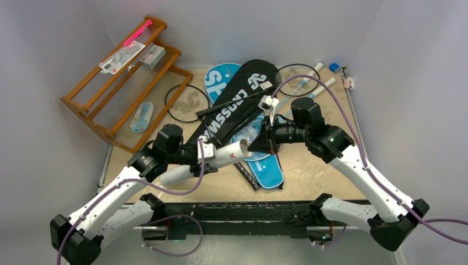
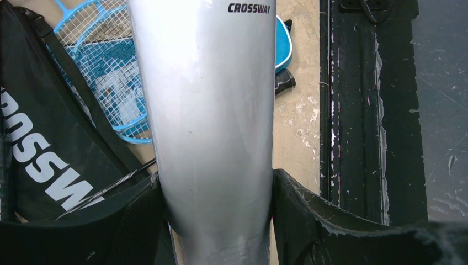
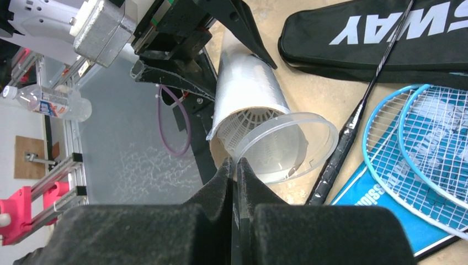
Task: Pack up the badminton gear
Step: Close the lid on the shuttle tube.
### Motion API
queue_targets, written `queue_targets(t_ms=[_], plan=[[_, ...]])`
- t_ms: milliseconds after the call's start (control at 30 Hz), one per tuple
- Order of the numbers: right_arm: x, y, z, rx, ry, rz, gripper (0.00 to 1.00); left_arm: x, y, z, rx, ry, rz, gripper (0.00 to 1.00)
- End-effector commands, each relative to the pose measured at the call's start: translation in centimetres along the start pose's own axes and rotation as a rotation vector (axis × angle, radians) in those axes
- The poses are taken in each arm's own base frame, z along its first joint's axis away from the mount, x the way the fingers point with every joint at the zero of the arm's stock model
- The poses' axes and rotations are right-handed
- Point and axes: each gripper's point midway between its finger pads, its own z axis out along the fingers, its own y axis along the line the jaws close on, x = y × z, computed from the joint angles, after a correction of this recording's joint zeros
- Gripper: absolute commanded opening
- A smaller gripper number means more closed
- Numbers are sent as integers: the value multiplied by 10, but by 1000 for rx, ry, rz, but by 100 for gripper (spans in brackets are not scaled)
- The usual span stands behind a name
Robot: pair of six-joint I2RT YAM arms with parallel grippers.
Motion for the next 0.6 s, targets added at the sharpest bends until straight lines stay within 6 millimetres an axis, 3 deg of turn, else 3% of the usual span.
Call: queue_targets(t_ms=[0, 367, 567], plan=[[3, 14, -6, -49, 24, -2, 2, -18, 0, 2, 24, -72, 69, 22], [10, 24, -5, -116, 49, 18, 3, -18, 0, 2, 26, -71, 68, 22], [15, 19, 0, -114, 71, 45, 6, -20, -4, 2, 48, -84, 69, 22]])
